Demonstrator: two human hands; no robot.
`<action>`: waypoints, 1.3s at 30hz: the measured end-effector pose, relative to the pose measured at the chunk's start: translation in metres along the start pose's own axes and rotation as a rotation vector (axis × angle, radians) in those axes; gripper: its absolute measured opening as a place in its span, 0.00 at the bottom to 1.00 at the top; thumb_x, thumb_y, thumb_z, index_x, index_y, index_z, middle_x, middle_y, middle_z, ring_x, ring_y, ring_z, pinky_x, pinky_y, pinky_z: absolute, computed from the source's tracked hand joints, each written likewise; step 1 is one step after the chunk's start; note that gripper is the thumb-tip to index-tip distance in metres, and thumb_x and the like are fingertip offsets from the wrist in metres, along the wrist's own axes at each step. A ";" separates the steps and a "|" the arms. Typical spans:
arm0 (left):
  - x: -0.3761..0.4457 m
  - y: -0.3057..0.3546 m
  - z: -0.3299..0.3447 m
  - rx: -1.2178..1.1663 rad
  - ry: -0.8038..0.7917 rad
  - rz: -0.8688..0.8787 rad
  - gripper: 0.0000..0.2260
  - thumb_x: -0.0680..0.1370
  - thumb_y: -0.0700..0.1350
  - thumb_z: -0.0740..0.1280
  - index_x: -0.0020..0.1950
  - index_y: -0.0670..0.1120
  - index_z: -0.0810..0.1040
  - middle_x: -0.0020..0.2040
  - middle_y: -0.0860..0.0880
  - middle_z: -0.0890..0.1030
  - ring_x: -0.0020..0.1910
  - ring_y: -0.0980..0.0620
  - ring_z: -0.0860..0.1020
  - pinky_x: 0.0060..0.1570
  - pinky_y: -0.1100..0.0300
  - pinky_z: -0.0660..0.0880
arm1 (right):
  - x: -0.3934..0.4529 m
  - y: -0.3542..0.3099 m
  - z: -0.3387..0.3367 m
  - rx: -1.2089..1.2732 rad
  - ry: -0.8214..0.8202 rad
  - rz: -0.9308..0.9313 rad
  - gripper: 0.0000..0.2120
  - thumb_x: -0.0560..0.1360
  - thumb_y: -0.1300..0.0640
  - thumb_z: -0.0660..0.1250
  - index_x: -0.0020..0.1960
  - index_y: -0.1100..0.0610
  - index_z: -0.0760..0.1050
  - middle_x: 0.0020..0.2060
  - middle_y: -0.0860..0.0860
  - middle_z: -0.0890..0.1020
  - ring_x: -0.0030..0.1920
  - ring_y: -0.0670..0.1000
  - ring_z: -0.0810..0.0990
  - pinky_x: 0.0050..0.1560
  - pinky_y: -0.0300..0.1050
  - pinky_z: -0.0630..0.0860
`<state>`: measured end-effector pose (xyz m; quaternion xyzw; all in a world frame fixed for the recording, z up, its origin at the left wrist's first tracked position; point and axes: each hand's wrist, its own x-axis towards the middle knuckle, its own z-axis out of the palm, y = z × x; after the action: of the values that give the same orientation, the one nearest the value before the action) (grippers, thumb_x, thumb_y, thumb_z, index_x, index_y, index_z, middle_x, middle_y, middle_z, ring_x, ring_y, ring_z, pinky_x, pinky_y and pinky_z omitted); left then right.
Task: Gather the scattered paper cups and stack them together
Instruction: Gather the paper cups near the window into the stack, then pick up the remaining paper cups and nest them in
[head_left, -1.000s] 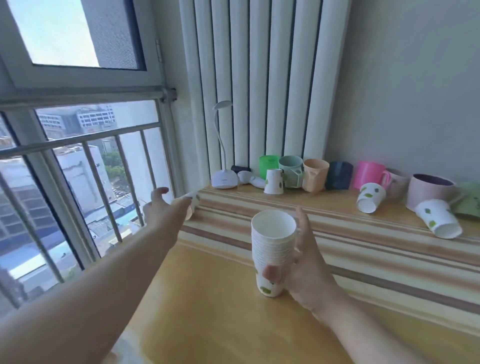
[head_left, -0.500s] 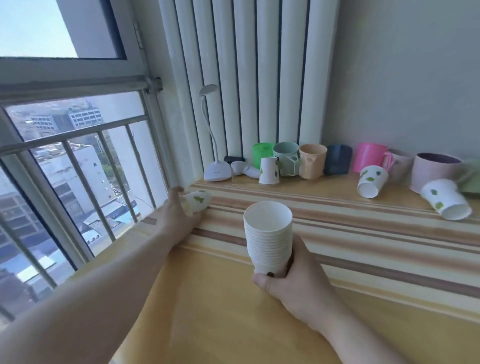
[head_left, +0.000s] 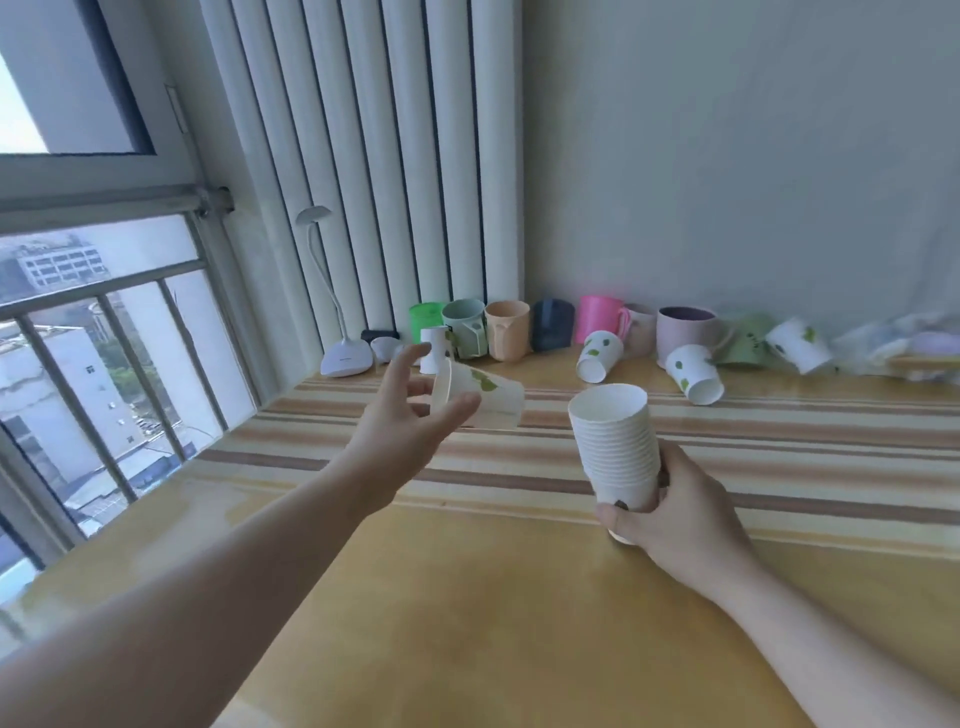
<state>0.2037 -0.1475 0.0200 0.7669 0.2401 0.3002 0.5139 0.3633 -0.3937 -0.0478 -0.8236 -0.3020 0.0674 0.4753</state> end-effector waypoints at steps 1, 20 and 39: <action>-0.002 0.016 0.012 -0.024 -0.016 0.030 0.37 0.76 0.57 0.78 0.81 0.61 0.63 0.64 0.51 0.81 0.56 0.53 0.85 0.47 0.57 0.79 | -0.004 0.009 -0.011 0.010 0.033 0.010 0.25 0.66 0.49 0.85 0.55 0.40 0.75 0.49 0.40 0.85 0.50 0.41 0.83 0.43 0.42 0.77; 0.001 0.107 0.164 0.550 -0.320 0.453 0.46 0.73 0.57 0.80 0.83 0.62 0.56 0.63 0.59 0.79 0.62 0.54 0.79 0.66 0.51 0.77 | 0.009 0.055 -0.022 0.172 0.050 0.003 0.30 0.63 0.43 0.81 0.62 0.41 0.74 0.52 0.39 0.84 0.53 0.45 0.84 0.53 0.53 0.84; 0.012 -0.024 0.197 0.122 -0.254 0.075 0.16 0.68 0.44 0.84 0.51 0.56 0.84 0.45 0.62 0.89 0.45 0.63 0.86 0.43 0.70 0.80 | 0.034 0.072 -0.001 -0.065 0.118 -0.024 0.41 0.62 0.33 0.72 0.74 0.36 0.67 0.56 0.39 0.78 0.57 0.40 0.81 0.58 0.38 0.79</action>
<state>0.3500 -0.2577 -0.0575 0.8369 0.1619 0.2045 0.4812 0.4226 -0.4018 -0.1010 -0.8374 -0.2854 0.0030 0.4662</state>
